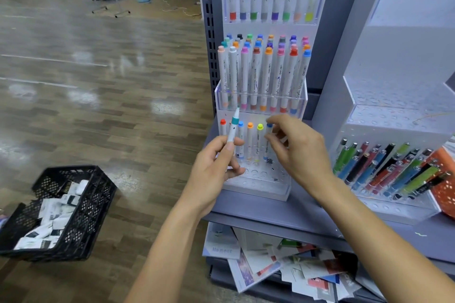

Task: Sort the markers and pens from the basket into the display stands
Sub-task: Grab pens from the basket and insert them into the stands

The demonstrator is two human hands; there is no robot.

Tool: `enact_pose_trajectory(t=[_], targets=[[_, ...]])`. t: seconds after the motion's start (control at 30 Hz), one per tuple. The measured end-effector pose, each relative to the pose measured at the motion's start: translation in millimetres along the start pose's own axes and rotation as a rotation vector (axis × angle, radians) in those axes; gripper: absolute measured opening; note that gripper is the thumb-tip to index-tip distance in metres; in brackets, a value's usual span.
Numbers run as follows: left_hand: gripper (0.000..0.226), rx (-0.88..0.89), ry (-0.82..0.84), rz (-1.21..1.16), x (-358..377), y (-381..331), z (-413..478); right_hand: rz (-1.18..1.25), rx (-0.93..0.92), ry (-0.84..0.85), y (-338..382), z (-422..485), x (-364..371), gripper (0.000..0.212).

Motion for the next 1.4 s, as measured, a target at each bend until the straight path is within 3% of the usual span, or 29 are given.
enact_pose_trajectory(t=[0.13, 0.27, 0.33, 0.47, 0.63, 0.7, 0.73, 0.83, 0.9, 1.03, 1.4], targets=[[0.021, 0.030, 0.008, -0.134, -2, -3, 0, -0.050, 0.021, 0.008, -6, -3, 3, 0.014], [0.020, 0.052, -0.067, -0.258, -8, -3, 3, 0.037, 0.069, -0.058, -3, -6, -7, 0.026], [0.015, 0.063, -0.078, -0.387, -8, -6, 4, 0.257, 0.146, -0.073, 1, -9, -14, 0.031], [0.014, 0.040, -0.009, -0.578, 7, -11, 3, 0.845, 0.366, 0.064, 14, -14, -4, 0.034], [0.016, -0.051, 0.078, -0.669, 29, -8, 2, 1.007, 0.442, -0.100, 13, -2, -24, 0.023], [0.015, -0.021, 0.010, -0.425, 22, -1, 4, 0.960, 0.417, -0.181, 6, 4, -42, 0.021], [0.013, 0.041, -0.062, -0.170, 13, 1, 5, 0.910, 0.399, -0.224, 2, 7, -53, 0.022], [0.011, 0.459, -0.322, 0.766, -2, -15, -2, 0.642, 0.284, -0.299, -4, 12, -78, 0.022], [0.022, 0.606, -0.294, 1.025, 6, -7, -5, 0.412, 0.177, -0.281, -1, 12, -82, 0.021], [0.032, 0.587, -0.236, 1.137, 14, 8, -5, 0.182, 0.088, -0.213, 2, 10, -71, 0.013], [0.033, 0.596, -0.239, 1.114, 14, 16, -6, 0.084, 0.020, -0.068, 3, 4, -38, 0.012]])
Point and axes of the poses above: each hand's wrist, its own z-axis towards the middle knuckle, its own x-axis out of the palm, y = z × x, the point moved 8 cm from there along z, towards the middle knuckle, and after that the axes turned 10 degrees about z, right-handed, at the moved point
